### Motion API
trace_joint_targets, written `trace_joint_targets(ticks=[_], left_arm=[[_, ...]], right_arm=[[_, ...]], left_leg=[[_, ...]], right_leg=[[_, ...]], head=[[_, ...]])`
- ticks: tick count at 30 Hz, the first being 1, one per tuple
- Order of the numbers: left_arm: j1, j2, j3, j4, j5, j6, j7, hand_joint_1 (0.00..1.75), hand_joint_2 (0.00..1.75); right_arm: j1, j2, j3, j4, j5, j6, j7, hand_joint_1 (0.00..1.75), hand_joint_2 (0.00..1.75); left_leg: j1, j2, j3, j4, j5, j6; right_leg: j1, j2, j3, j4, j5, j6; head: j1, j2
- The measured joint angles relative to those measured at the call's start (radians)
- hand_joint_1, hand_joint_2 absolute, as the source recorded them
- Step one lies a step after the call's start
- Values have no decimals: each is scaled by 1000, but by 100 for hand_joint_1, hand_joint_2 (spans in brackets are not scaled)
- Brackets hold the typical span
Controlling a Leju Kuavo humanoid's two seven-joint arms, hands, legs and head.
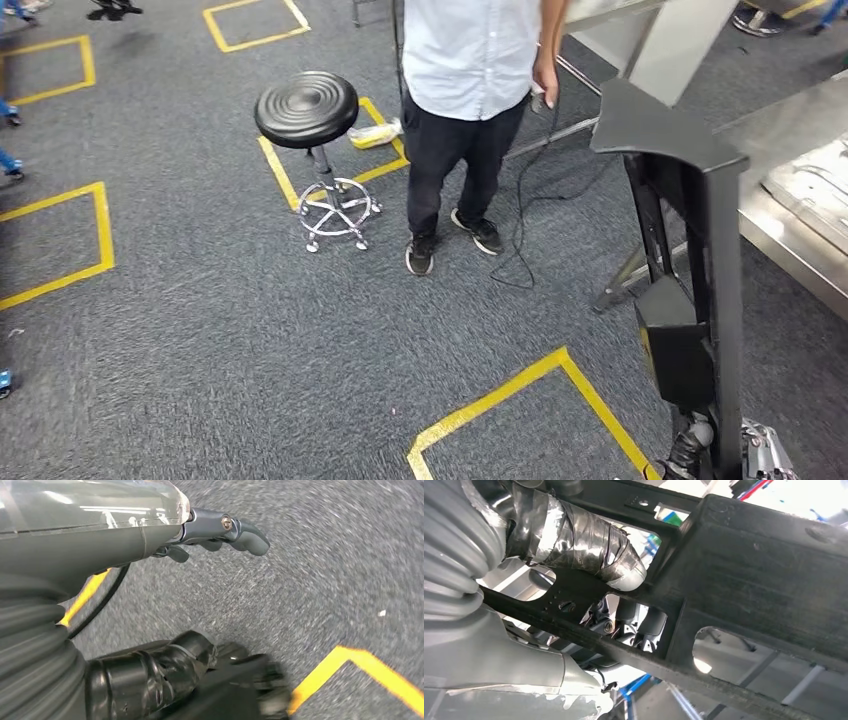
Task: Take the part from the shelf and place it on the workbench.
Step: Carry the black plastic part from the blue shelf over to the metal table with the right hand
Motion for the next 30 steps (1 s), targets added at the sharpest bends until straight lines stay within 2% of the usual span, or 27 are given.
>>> trace_joint_targets(ticks=[1,2,3,4,5,6,7,8,9,10,11,12,14,15,16,17,18,19,21,22,23,24,25,26,27,29,30], left_arm=[[2,0,0,0,-1,0,0,0,175],[3,0,0,0,-1,-1,0,0,175],[4,1,0,0,-1,-1,0,0,175],[4,1,-1,0,-1,-1,0,0,175],[4,1,-1,0,-1,-1,0,0,175],[4,1,-1,0,-2,-1,0,0,175],[3,1,-1,0,-2,-1,-1,0,175],[2,1,-2,0,-2,-1,-1,0,175],[0,1,-2,0,-1,-1,-1,0,175],[-1,1,-3,0,-1,-1,-1,0,175],[-1,0,-3,0,-1,-1,-1,0,175],[-1,0,-4,0,-1,-1,-1,0,175],[1,-1,-4,0,-2,-2,-2,0,175],[3,-1,-4,0,-2,-2,-2,0,175],[5,0,-4,0,-1,-2,-1,0,175],[5,0,-4,0,-1,-2,-1,0,175],[5,0,-5,0,-1,-2,-1,0,175],[4,0,-5,0,-1,-2,-1,0,175],[2,-1,-6,0,-2,-2,-1,0,175],[1,-1,-6,0,-1,-2,-1,0,175],[0,-1,-6,0,-1,-2,-1,0,175],[-1,-1,-6,0,-1,-2,-2,0,175],[-2,-1,-7,0,-1,-2,-3,0,175],[-3,-1,-7,0,0,-3,-5,0,175],[-3,-1,-8,0,0,-3,-7,0,175],[-2,-1,-8,0,2,-5,-9,0,175],[-1,-1,-8,0,2,-7,-9,0,175]], right_arm=[[0,0,0,2,0,0,0,175,175],[0,0,0,4,0,0,0,175,175],[0,0,0,5,0,0,0,175,175],[0,0,0,6,0,0,-1,175,175],[0,0,0,6,0,0,-1,175,175],[-1,0,0,7,0,0,-1,175,175],[-1,0,0,7,0,0,-1,175,175],[-1,0,0,7,0,0,-1,175,175],[0,0,0,7,0,0,-1,175,175],[2,0,0,7,0,0,-1,175,175],[2,0,0,7,0,0,-2,175,175],[1,0,0,8,0,0,-2,175,175],[-1,0,0,9,0,0,-3,175,175],[-2,0,0,9,0,0,-4,175,175],[-1,0,-1,10,0,0,-4,175,175],[-1,0,-1,11,0,0,-4,175,175],[0,0,-1,12,0,0,-4,175,175],[0,0,-1,12,0,0,-4,175,175],[-1,0,-1,12,0,0,-4,175,175],[-2,0,-1,12,0,0,-4,175,175],[-2,0,-1,12,0,0,-4,175,175],[-2,0,-1,12,0,0,-4,175,175],[-1,0,-1,11,0,0,-4,175,175],[0,0,-1,11,0,0,-4,175,175],[0,0,-1,11,0,0,-4,175,175],[0,0,-1,12,2,-1,-4,175,175],[-1,1,-1,12,4,-1,-4,175,175]], left_leg=[[1,-2,-19,36,-4,-1],[2,-3,-21,33,14,-2],[4,-6,-5,-9,49,-2],[7,-19,21,-76,88,-2],[9,-41,47,-141,116,-2],[11,-60,66,-186,131,0],[11,-75,74,-209,134,4],[9,-77,75,-212,131,9],[8,-68,75,-214,134,16],[8,-57,76,-218,138,23],[10,-46,77,-222,142,31],[11,-34,77,-226,145,37],[10,-9,75,-228,147,43],[9,5,74,-228,146,44],[9,18,73,-228,146,44],[8,31,73,-228,145,44],[8,43,74,-228,144,44],[7,54,76,-228,142,43],[4,71,83,-228,138,37],[2,79,86,-228,136,32],[0,87,88,-229,135,27],[-2,97,91,-231,134,21],[-2,103,93,-233,132,16],[-1,93,93,-228,125,10],[-1,74,86,-207,108,5],[2,20,42,-106,47,0],[3,7,11,-40,17,-1]], right_leg=[[0,13,0,2,0,0],[0,28,0,5,-1,1],[-1,43,0,9,-2,2],[-3,56,-1,15,-5,5],[-3,69,-4,21,-8,10],[-3,80,-8,27,-9,15],[-3,90,-14,31,-10,21],[-3,99,-18,32,-7,27],[-5,109,-22,30,-4,34],[-7,108,-25,32,-4,39],[-6,94,-31,43,-11,44],[-6,71,-45,73,-31,48],[-6,21,-99,186,-94,56],[-7,10,-130,252,-122,60],[-8,5,-153,299,-137,62],[-8,2,-159,313,-132,63],[-8,-2,-144,287,-108,61],[-7,-12,-110,224,-71,58],[2,-58,-33,80,-20,45],[7,-73,-12,38,-11,38],[12,-80,-6,21,-12,33],[14,-69,-9,20,-10,28],[10,-57,-8,15,-7,22],[6,-45,-7,9,-2,17],[2,-34,-5,4,2,11],[-1,-13,-4,-1,6,4],[0,-1,-5,-1,6,3]], head=[[0,0],[0,0],[0,0],[0,0],[0,0],[0,0],[0,0],[0,0],[0,0],[0,0],[1,0],[2,0],[3,0],[3,0],[3,0],[3,0],[3,0],[3,0],[3,0],[3,0],[3,0],[3,0],[3,0],[2,0],[2,0],[1,0],[0,0]])
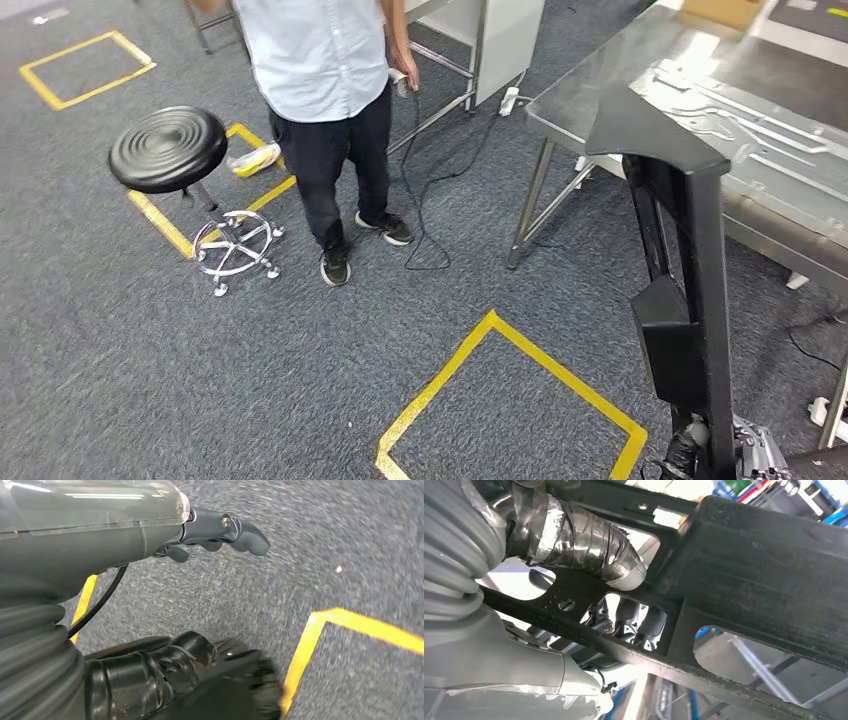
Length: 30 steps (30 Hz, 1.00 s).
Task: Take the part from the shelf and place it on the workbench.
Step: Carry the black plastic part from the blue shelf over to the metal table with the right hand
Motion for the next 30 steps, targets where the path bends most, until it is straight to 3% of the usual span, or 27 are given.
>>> trace_joint_targets(ticks=[1,2,4,6,8,10,11,13,14,16,17,18,19,21,23,26,28,30], left_arm=[[2,0,0,0,0,-3,0,0,175],[5,1,0,0,0,-7,0,0,175],[8,3,0,0,0,-12,1,0,175],[9,4,0,0,1,-19,0,0,175],[9,6,0,0,4,-27,-6,0,175],[7,7,0,0,8,-32,-14,0,175],[6,7,1,0,11,-33,-17,0,175],[5,6,1,0,13,-36,-22,0,175],[6,6,1,0,14,-36,-24,0,175],[8,6,1,0,14,-38,-26,0,175],[8,6,1,0,14,-39,-26,0,175],[8,6,1,0,15,-40,-27,0,175],[8,6,2,0,15,-41,-28,0,175],[7,6,2,0,14,-43,-30,0,175],[5,6,2,0,14,-43,-31,0,175],[0,6,2,0,14,-44,-31,0,175],[-1,6,2,0,14,-44,-32,0,175],[0,7,2,0,15,-44,-32,0,175]], right_arm=[[1,0,0,1,2,0,1,175,175],[2,0,0,1,4,0,2,175,175],[4,0,0,2,7,0,5,175,175],[4,0,0,2,9,0,7,175,175],[4,0,0,2,11,0,11,175,175],[3,0,1,3,14,0,17,175,175],[4,-1,1,3,15,0,19,175,175],[-1,-2,1,3,17,0,22,175,175],[-4,-2,1,4,18,0,23,175,175],[-10,-3,1,6,19,0,25,175,175],[-10,-4,1,8,19,0,27,175,175],[-9,-4,1,9,19,0,29,175,175],[-9,-5,1,10,19,0,30,175,175],[-10,-6,1,11,20,0,31,175,175],[-11,-7,1,11,23,0,32,175,175],[-9,-8,2,11,24,0,33,175,175],[-10,-9,3,11,25,0,33,175,175],[-12,-10,4,12,25,0,34,175,175]], left_leg=[[0,-6,-25,51,-16,0],[0,-8,-36,73,-13,0],[0,-17,-7,0,50,4],[2,-61,46,-124,107,12],[0,-94,66,-177,116,19],[-1,-77,70,-184,119,27],[0,-66,73,-190,122,34],[4,-42,79,-204,129,46],[4,-30,81,-206,130,50],[3,-2,82,-206,127,51],[3,12,83,-206,124,51],[3,25,85,-205,121,50],[3,36,90,-205,117,48],[0,56,100,-204,108,40],[-4,72,107,-205,101,30],[-4,89,121,-207,91,14],[-2,51,108,-166,59,6],[1,2,49,-47,-2,3]], right_leg=[[1,13,0,1,0,-1],[2,28,0,3,-1,-1],[3,56,0,10,-3,0],[3,80,-4,21,-8,5],[0,99,-13,28,-8,15],[-4,116,-19,25,-5,27],[-5,106,-22,28,-7,32],[-7,58,-48,81,-39,41],[-9,30,-74,136,-66,46],[-15,9,-135,252,-111,56],[-17,6,-149,278,-110,60],[-17,2,-146,268,-92,62],[-17,-5,-122,220,-59,62],[-10,-44,-53,88,-5,54],[1,-69,-20,23,6,42],[3,-43,-18,15,4,27],[-4,-23,-11,5,9,15],[-6,-3,-10,2,11,7]], head=[[0,0],[0,0],[0,0],[0,0],[0,0],[0,0],[0,0],[3,0],[5,0],[5,0],[5,0],[5,0],[6,0],[6,0],[5,0],[5,0],[4,0],[3,0]])
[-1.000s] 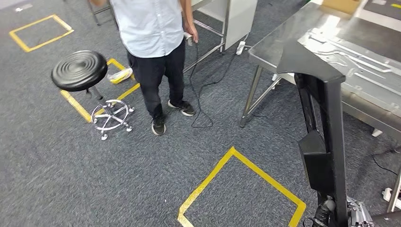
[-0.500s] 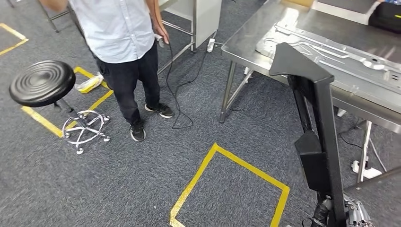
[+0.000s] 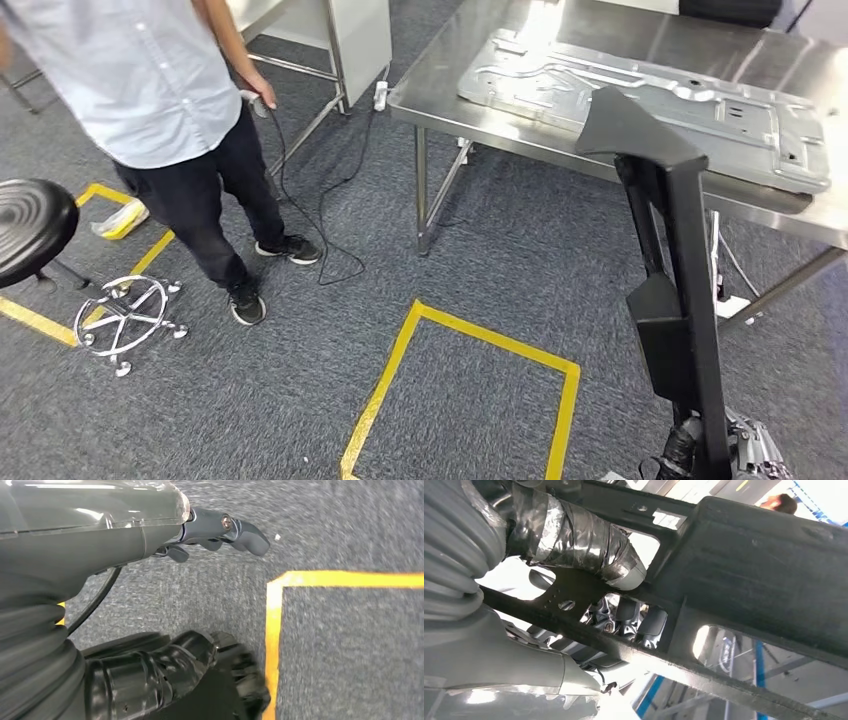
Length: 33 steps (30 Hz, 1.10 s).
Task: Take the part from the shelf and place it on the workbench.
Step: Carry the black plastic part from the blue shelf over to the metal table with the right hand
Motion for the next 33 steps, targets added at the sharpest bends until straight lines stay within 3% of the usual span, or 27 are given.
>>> trace_joint_targets(ticks=[2,3,5,7,8,12,14,16,17,18,19,21,23,25,28,31,32,33], left_arm=[[4,0,0,0,0,-1,0,0,175],[6,0,0,0,0,-1,0,0,175],[8,1,0,0,1,-4,-1,0,175],[5,2,0,0,1,-9,-4,0,175],[4,2,0,0,0,-13,-5,0,175],[1,2,0,0,0,-18,-8,0,175],[2,2,0,0,0,-19,-10,0,175],[4,3,0,0,0,-20,-10,0,175],[5,3,1,0,1,-20,-10,0,175],[6,3,1,0,1,-20,-10,0,175],[6,4,1,0,1,-20,-10,0,175],[6,4,1,0,1,-20,-10,0,175],[5,4,1,0,0,-23,-10,0,175],[4,4,1,0,0,-31,-10,0,175],[5,4,1,0,-3,-38,-12,0,175],[6,4,1,0,-6,-38,-13,0,175],[7,4,1,0,-7,-37,-13,0,175],[9,4,1,0,-8,-37,-13,0,175]], right_arm=[[-1,0,1,2,1,0,1,175,175],[0,0,1,4,1,0,3,175,175],[0,-3,5,8,7,0,15,175,175],[0,-11,13,14,19,0,36,175,175],[0,-16,17,18,25,0,46,175,175],[1,-32,29,27,36,0,59,175,175],[0,-42,33,30,40,0,70,175,175],[-3,-55,40,35,54,0,92,175,175],[-3,-60,44,39,64,0,101,175,175],[-3,-65,47,43,72,0,107,175,175],[-3,-68,49,46,76,0,109,175,175],[-4,-72,53,48,79,0,108,175,175],[-7,-74,57,50,77,0,107,175,175],[-8,-75,59,52,80,0,105,175,175],[-9,-75,61,53,79,0,95,175,175],[-11,-75,62,54,62,0,93,175,175],[-12,-74,62,56,59,0,94,175,175],[-12,-74,62,57,56,0,96,175,175]], left_leg=[[0,-12,-63,113,-31,-2],[0,-12,-75,123,-17,-2],[1,-15,-47,28,62,1],[0,-25,-7,-86,117,8],[-1,-30,2,-115,125,12],[-2,-27,6,-132,133,36],[2,-22,8,-139,138,46],[1,-14,7,-139,138,49],[1,-11,7,-139,137,49],[1,-8,7,-139,136,49],[1,-6,9,-139,135,48],[0,-5,14,-139,132,44],[-3,-5,16,-138,129,35],[-4,-4,17,-141,128,23],[-2,-6,10,-118,106,6],[-1,-12,-69,49,21,1],[-1,-12,-99,105,3,1],[-1,-12,-116,134,4,1]], right_leg=[[2,23,0,2,-2,-3],[2,34,1,5,-3,-4],[2,50,3,13,-10,-2],[4,61,1,25,-18,6],[5,63,-2,29,-20,12],[5,54,-7,38,-28,34],[4,29,-36,105,-72,44],[0,12,-95,230,-132,54],[-2,10,-119,277,-146,56],[-4,9,-127,293,-141,58],[-6,7,-116,268,-117,59],[-8,-2,-49,137,-51,55],[-2,-10,-2,38,-21,45],[4,-9,1,22,-22,35],[-1,-3,8,9,-17,15],[1,-2,12,4,-18,-1],[3,0,13,5,-19,-3],[4,2,14,6,-21,-5]], head=[[0,0],[-1,0],[-1,0],[0,0],[0,0],[1,0],[2,0],[2,0],[2,0],[2,0],[2,0],[2,0],[2,0],[2,0],[1,0],[1,0],[1,0],[1,0]])
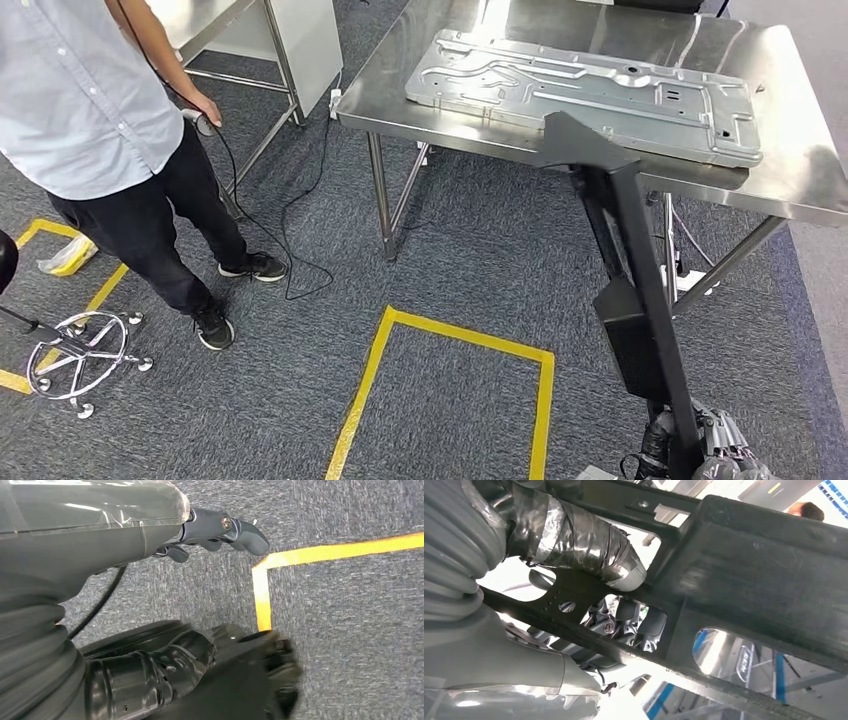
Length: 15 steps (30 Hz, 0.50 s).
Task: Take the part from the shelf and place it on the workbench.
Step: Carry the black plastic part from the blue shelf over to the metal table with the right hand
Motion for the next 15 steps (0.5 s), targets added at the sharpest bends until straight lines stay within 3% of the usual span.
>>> trace_joint_targets(ticks=[1,3,5,10,11,13,15], left_arm=[[1,0,0,0,-1,0,0,0,175],[2,0,0,0,-1,1,0,0,175],[2,1,0,0,-1,1,0,0,175],[1,1,0,0,-3,0,-1,0,175],[1,1,1,0,-3,-1,0,0,175],[1,1,1,0,-4,-2,0,0,175],[1,1,1,0,-4,-3,0,0,175]], right_arm=[[0,0,0,2,-2,0,2,175,175],[-1,0,0,4,-4,0,5,175,175],[-2,0,0,5,-7,0,6,175,175],[-5,0,0,5,-16,0,4,175,175],[-6,0,0,5,-17,0,4,175,175],[-8,0,0,6,-16,0,2,175,175],[-8,0,0,7,-15,0,2,175,175]], left_leg=[[0,0,1,-10,20,1],[0,-2,47,-124,94,8],[-4,-7,93,-231,134,16],[-3,-8,112,-271,141,38],[-1,-6,116,-277,143,44],[0,-4,120,-280,142,49],[0,-2,123,-280,137,50]], right_leg=[[1,3,2,2,-2,0],[2,8,6,8,-9,2],[5,12,5,16,-16,11],[3,11,-2,35,-32,37],[1,9,-17,69,-52,43],[-4,6,-79,188,-108,52],[-10,5,-136,282,-129,59]], head=[[0,0],[0,0],[0,0],[1,0],[1,0],[2,0],[2,0]])
